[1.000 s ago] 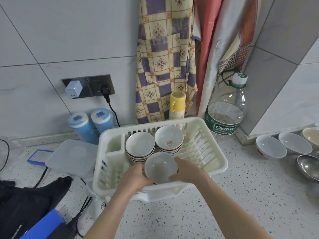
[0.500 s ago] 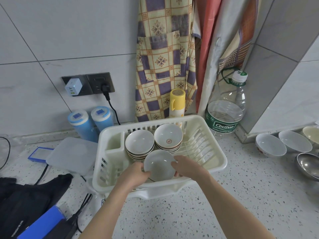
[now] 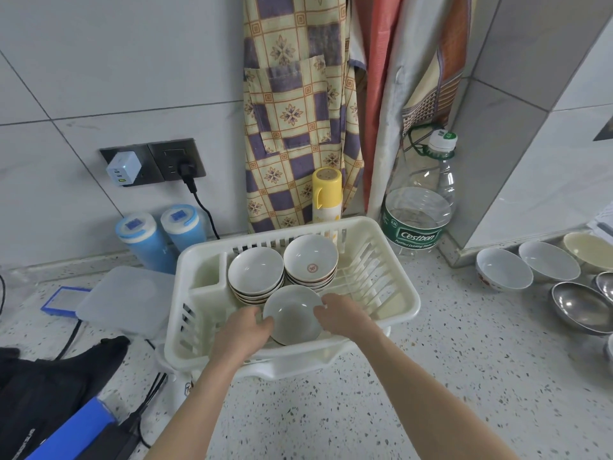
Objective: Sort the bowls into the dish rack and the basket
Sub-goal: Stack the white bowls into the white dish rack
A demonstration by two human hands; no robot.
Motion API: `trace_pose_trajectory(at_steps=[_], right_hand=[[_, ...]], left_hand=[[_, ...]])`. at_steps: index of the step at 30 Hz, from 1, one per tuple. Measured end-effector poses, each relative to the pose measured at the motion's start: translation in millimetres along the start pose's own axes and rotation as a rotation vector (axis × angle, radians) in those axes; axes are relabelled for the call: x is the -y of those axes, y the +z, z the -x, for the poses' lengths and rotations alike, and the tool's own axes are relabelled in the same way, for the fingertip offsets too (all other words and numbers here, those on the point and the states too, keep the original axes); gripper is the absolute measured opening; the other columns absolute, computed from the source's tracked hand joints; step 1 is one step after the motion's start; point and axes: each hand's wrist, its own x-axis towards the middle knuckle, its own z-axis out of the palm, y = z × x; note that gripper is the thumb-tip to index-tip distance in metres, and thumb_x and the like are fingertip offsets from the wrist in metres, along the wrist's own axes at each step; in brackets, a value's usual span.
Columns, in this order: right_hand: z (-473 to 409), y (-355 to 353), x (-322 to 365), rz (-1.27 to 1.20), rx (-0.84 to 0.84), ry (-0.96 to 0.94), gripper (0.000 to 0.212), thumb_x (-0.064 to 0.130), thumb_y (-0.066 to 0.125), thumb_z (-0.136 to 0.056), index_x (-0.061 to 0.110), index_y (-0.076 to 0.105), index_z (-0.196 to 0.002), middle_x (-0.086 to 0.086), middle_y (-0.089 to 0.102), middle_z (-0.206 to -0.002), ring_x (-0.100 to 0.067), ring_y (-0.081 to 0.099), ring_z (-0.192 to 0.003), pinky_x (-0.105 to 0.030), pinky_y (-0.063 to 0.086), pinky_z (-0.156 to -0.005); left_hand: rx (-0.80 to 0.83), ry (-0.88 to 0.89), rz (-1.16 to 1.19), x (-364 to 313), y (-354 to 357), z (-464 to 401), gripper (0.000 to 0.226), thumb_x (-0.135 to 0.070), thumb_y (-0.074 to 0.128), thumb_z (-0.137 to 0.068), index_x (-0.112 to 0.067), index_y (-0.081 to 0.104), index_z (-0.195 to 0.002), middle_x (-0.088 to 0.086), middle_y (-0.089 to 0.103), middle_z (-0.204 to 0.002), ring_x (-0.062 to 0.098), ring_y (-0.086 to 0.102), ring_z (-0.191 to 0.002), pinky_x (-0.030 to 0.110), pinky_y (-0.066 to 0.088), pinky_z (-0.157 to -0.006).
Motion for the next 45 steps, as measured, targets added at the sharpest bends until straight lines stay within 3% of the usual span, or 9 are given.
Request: trace_pose_trajectory(at_steps=[3,6,10,14,19,24,37,41,45], right_hand=[[7,5,6,0.074,-0.244,-0.051,0.03,0.024,0.039,-0.096,0.004,0.055,-0.112,-0.013,0.063,-0.099,-0.032,0.062,-0.09,-0.032,0.048,-0.07],[16,6,4,-0.091,-0.413,-0.215,0.032,0.016,0.043,-0.093,0.008,0.057,-0.12,-0.011,0.066,-0.099,-0.031,0.063,-0.087,-0.034,0.05,-0.073],[33,-7,-16,-0.504,-0.31,-0.427,0.032,0.011,0.047,-0.094,0.016,0.061,-0.123,0.007,0.07,-0.091,-0.014,0.06,-0.07,-0.02,0.047,-0.065],[55,-27,-55,-0.729,-0.225,-0.424,0.034,0.012,0.044,-0.092,0.033,0.061,-0.113,0.02,0.069,-0.08,-0.007,0.051,-0.059,-0.022,0.045,-0.056],[87,-61,-135,-0.9,-0.288,-0.328,0.031,0.011,0.043,-0.096,0.032,0.065,-0.104,0.007,0.073,-0.078,-0.007,0.05,-0.057,-0.019,0.042,-0.053],[110,-90,-224,-1.012,-0.393,-0.173,0.03,0.009,0.044,-0.097,0.026,0.069,-0.101,0.002,0.073,-0.076,-0.008,0.05,-0.058,-0.018,0.044,-0.056],[143,-182,-392,-1.143,-0.744,0.014,0.025,0.009,0.05,-0.095,0.02,0.072,-0.096,0.001,0.069,-0.067,-0.005,0.049,-0.054,-0.014,0.043,-0.051],[162,-198,-433,-1.113,-0.869,0.116,0.026,0.011,0.048,-0.096,0.019,0.072,-0.097,0.001,0.068,-0.069,-0.003,0.051,-0.055,-0.022,0.044,-0.065],[175,-205,-465,-1.145,-0.959,0.199,0.026,0.01,0.046,-0.097,0.019,0.07,-0.098,-0.003,0.066,-0.072,-0.01,0.047,-0.06,-0.023,0.042,-0.065]], left_hand=[[-0.063,-0.002,0.051,5,-1,3,0.028,-0.044,0.05,-0.092,-0.027,0.067,-0.106,-0.013,0.066,-0.091,0.018,0.063,-0.091,0.034,0.049,-0.083],[-0.17,0.011,0.066,6,-4,9,0.033,-0.041,0.049,-0.095,-0.026,0.064,-0.121,-0.011,0.069,-0.1,0.016,0.065,-0.093,0.038,0.053,-0.081],[-0.315,0.07,0.062,1,0,22,0.034,-0.035,0.051,-0.098,-0.027,0.058,-0.131,-0.003,0.069,-0.113,0.019,0.066,-0.091,0.04,0.054,-0.075],[-0.479,0.16,0.261,-5,8,43,0.027,-0.015,0.057,-0.098,-0.02,0.062,-0.124,-0.001,0.072,-0.102,0.021,0.065,-0.097,0.041,0.051,-0.085],[-0.554,0.183,0.559,-53,58,87,0.026,-0.002,0.054,-0.098,-0.021,0.062,-0.115,0.01,0.071,-0.096,-0.003,0.061,-0.079,0.004,0.043,-0.07],[-0.392,0.202,0.716,-130,149,125,0.034,-0.011,0.053,-0.1,-0.043,0.065,-0.099,-0.013,0.073,-0.086,-0.005,0.063,-0.071,0.012,0.05,-0.065],[0.275,0.16,0.601,-297,316,151,0.017,-0.025,0.054,-0.1,-0.03,0.06,-0.114,-0.008,0.073,-0.083,0.0,0.059,-0.062,0.013,0.049,-0.06],[0.49,0.11,0.511,-348,353,145,0.037,-0.041,0.052,-0.097,-0.027,0.051,-0.131,-0.006,0.073,-0.091,0.002,0.06,-0.063,0.016,0.048,-0.061],[0.714,0.026,0.432,-385,383,148,0.065,-0.056,0.052,-0.09,-0.026,0.032,-0.144,-0.002,0.072,-0.099,0.009,0.061,-0.066,0.022,0.04,-0.057]])
